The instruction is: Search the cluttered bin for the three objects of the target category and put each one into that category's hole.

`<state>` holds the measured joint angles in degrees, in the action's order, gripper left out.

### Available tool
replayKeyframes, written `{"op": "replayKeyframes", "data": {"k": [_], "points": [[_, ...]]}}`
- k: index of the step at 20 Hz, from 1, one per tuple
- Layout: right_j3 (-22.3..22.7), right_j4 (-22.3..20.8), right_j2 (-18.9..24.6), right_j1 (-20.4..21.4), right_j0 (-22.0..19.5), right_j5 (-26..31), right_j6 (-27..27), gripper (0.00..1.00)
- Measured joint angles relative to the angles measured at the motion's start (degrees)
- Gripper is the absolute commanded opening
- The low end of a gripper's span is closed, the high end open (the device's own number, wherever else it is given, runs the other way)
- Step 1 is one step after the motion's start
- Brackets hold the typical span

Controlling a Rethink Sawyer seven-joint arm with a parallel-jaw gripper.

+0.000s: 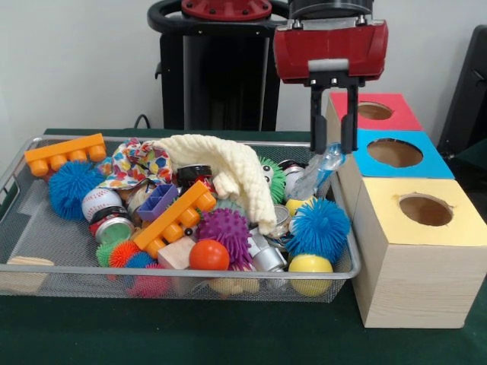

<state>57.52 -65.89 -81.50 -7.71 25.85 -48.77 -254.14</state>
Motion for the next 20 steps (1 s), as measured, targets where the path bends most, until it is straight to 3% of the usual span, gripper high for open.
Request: {"op": "replayKeyframes", "data": {"k": [11,20], "points": [[2.4,0.0,-2.3,-1.5,0.0,-6.0,-1.8,0.0],[3.5,0.0,-2.9,-1.6,0.2,-6.6,-2.0,0.0]]}}
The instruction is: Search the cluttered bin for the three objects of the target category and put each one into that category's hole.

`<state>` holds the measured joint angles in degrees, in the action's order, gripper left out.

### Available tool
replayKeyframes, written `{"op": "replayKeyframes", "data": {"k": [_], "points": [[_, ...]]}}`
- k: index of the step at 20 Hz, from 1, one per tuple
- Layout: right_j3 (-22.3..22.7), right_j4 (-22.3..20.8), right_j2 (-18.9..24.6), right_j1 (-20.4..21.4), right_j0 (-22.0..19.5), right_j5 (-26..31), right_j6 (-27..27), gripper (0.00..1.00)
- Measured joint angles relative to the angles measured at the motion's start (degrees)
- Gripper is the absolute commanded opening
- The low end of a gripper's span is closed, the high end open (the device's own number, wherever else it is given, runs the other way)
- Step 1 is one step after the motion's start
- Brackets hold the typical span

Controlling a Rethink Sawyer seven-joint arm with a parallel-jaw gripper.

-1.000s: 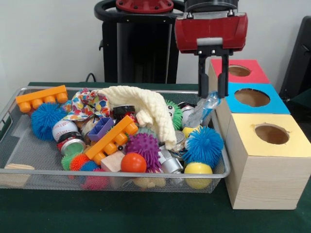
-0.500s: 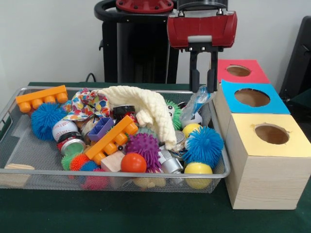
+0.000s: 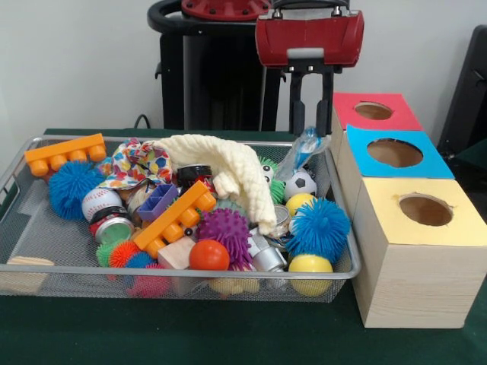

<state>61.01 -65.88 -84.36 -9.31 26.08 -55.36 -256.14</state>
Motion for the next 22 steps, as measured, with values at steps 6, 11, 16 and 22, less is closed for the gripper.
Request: {"op": "replayKeyframes", "data": {"k": [6,11,16,22], "points": [[0.8,0.0,-0.1,0.0,0.5,0.0,0.0,0.0],[1.1,0.0,-0.5,0.0,0.7,0.0,-0.1,0.0],[1.1,0.0,-0.7,0.0,0.7,-0.1,-0.2,0.0],[1.2,0.8,-1.1,0.0,0.7,-1.8,-0.8,0.0]]}}
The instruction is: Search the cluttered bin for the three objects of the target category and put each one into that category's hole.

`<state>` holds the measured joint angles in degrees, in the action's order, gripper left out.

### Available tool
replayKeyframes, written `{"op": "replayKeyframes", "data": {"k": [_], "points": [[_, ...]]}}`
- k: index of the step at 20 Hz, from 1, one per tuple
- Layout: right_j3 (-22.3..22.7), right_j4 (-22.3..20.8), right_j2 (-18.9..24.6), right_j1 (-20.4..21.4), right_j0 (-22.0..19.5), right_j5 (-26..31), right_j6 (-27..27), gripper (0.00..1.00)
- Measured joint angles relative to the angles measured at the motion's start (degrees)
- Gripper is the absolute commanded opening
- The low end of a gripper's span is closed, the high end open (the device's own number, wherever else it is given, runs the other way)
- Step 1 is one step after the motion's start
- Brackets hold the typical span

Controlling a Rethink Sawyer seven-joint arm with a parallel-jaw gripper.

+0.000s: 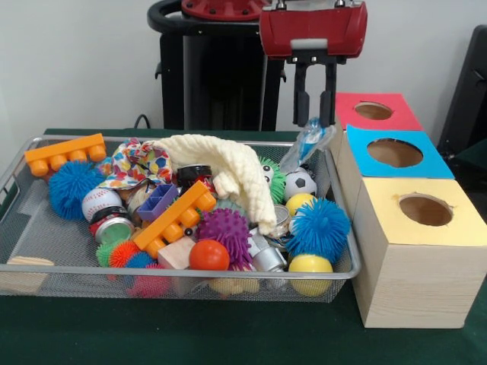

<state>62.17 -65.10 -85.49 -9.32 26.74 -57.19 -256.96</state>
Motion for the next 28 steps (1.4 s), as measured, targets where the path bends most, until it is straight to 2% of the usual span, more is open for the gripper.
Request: {"op": "replayKeyframes", "data": {"k": [6,15,28], "points": [[0.0,2.0,-1.0,0.0,0.0,-0.6,-1.6,0.0],[0.2,2.4,-2.5,-0.4,0.0,-1.3,-3.7,0.0],[2.0,2.9,-5.1,-1.7,0.0,-9.3,-4.0,0.0]]}}
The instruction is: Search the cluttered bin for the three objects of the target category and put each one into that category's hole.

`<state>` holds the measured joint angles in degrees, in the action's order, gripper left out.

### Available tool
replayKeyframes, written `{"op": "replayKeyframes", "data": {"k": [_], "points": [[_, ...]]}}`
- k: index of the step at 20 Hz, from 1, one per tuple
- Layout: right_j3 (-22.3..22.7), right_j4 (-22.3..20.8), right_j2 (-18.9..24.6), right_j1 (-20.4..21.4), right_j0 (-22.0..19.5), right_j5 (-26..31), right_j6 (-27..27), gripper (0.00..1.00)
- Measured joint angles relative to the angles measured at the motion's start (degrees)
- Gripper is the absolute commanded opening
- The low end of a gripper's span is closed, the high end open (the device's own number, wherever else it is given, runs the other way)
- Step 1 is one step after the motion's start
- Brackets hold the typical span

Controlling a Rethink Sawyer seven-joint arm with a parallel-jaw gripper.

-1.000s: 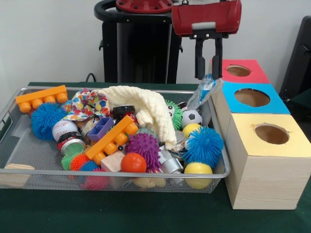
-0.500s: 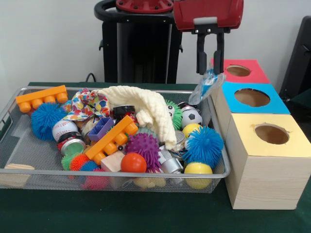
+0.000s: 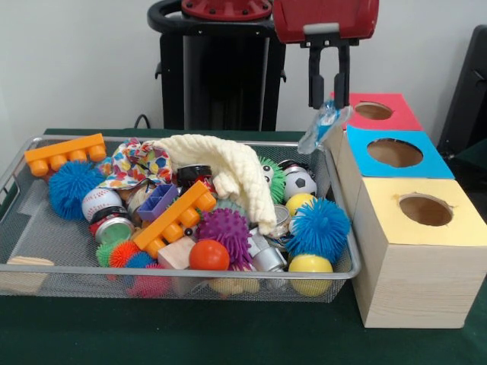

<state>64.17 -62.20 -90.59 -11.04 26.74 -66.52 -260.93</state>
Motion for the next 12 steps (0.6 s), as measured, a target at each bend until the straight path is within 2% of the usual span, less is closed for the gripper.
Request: {"op": "replayKeyframes", "data": {"k": [12], "points": [[1.8,1.0,-3.5,-1.0,0.0,-5.4,0.0,0.0]]}}
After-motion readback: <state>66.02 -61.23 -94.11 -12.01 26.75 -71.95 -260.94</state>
